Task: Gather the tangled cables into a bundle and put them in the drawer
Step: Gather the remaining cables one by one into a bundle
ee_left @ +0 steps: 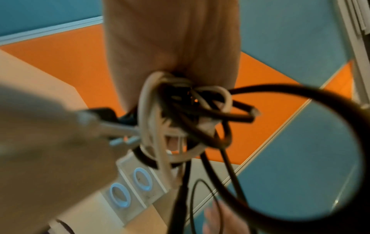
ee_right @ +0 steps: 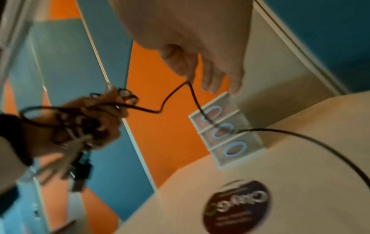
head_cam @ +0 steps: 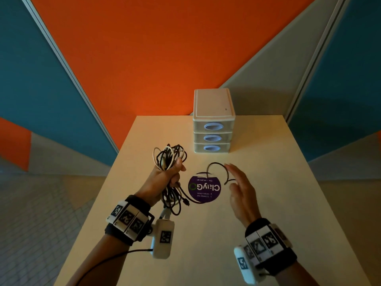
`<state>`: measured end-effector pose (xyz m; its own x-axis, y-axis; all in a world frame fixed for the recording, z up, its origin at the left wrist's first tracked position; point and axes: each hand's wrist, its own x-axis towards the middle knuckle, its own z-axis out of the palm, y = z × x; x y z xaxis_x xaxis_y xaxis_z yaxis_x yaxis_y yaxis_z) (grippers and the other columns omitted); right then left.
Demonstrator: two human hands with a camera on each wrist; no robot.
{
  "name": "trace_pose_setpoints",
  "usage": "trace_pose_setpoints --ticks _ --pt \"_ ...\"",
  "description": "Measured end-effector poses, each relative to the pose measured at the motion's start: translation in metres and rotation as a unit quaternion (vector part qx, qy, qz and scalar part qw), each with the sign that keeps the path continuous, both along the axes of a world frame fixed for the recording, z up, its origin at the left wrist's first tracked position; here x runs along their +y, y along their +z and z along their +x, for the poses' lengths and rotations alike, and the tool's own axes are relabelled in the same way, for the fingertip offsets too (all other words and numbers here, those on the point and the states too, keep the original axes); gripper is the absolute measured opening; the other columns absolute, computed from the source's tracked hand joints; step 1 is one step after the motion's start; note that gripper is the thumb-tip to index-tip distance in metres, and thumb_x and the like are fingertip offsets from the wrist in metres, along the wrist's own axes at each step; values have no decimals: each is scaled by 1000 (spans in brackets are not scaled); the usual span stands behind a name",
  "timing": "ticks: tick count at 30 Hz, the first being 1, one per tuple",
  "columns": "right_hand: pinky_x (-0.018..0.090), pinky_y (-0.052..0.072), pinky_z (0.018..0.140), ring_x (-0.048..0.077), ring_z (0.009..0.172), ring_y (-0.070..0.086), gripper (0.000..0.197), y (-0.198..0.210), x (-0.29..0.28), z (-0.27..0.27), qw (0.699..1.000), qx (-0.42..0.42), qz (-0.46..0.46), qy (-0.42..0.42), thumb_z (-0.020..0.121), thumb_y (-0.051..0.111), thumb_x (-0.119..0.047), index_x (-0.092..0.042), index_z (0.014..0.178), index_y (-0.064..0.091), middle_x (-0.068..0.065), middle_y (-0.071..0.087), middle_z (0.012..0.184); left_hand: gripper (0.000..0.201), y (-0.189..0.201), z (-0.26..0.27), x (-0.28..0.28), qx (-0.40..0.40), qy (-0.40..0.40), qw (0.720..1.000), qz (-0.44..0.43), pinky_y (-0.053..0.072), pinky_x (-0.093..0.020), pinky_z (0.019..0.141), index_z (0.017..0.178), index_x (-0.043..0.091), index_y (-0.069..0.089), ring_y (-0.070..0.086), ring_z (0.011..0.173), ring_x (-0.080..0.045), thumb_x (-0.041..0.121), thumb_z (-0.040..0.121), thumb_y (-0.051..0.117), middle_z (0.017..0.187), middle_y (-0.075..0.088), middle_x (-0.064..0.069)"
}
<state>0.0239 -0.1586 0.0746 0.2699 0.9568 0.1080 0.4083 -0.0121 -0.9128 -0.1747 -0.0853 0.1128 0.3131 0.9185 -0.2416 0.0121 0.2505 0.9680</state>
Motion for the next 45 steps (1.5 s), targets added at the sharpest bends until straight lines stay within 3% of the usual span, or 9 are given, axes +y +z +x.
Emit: trace_pose_setpoints --ticks 3,7,12,16,21,32,37,42,45 --pt "23 29 109 6 132 34 59 14 2 -18 990 -51 36 126 81 37 -16 -31 138 36 -9 40 142 32 4 5 -3 -42 -30 998 -29 40 -29 57 73 11 54 34 36 -6 29 97 44 42 37 7" --pt "23 52 80 10 93 61 29 21 6 -19 992 39 -33 117 93 47 -23 -30 121 53 -3 64 105 34 12 1 1 -85 -16 996 -27 40 -22 49 67 14 52 35 38 -7 33 95 45 42 35 6" --pt "17 44 59 1 58 52 19 35 2 -15 988 104 19 113 94 49 -20 -16 101 66 -5 64 73 29 11 1 4 -11 10 1000 -3 52 -23 59 76 12 58 66 61 -11 27 97 46 39 42 5" --pt "17 40 51 2 48 44 20 54 18 -24 978 179 57 86 94 49 -14 -21 89 68 -3 67 71 36 4 20 -9 -1 -19 1000 -1 42 -20 47 69 23 68 45 43 -11 20 98 46 44 39 7" --pt "26 46 60 0 55 55 9 50 39 -35 983 168 71 -29 89 58 -23 -26 95 64 0 72 81 30 8 38 -18 -55 -39 995 -68 27 -17 40 73 15 55 27 40 -5 37 93 49 51 29 7" --pt "-1 39 63 3 68 57 9 41 42 -55 971 8 196 -134 86 59 -7 -7 95 56 -5 62 84 55 14 40 -21 -103 -6 988 -117 22 -19 40 63 17 52 26 38 -6 68 80 42 47 32 9" --pt "-1 37 66 3 70 55 8 28 41 -53 962 -26 229 -147 82 64 -6 -5 88 58 -5 61 81 21 12 52 -28 -85 -12 995 -43 45 -16 41 83 7 62 57 41 -5 24 92 55 52 62 5" --pt "8 44 66 10 81 62 11 22 40 -51 970 -1 209 -121 84 61 -17 -11 92 66 -1 66 92 31 9 43 -18 -120 -1 989 -89 58 -38 73 97 3 63 71 83 -23 31 95 52 90 72 -13" --pt "10 48 77 1 93 59 27 21 31 -44 988 18 143 -46 91 53 -24 -19 115 64 -10 64 98 26 12 39 -11 -153 33 985 -77 53 -36 70 77 13 58 62 64 -19 28 95 50 63 55 -3"
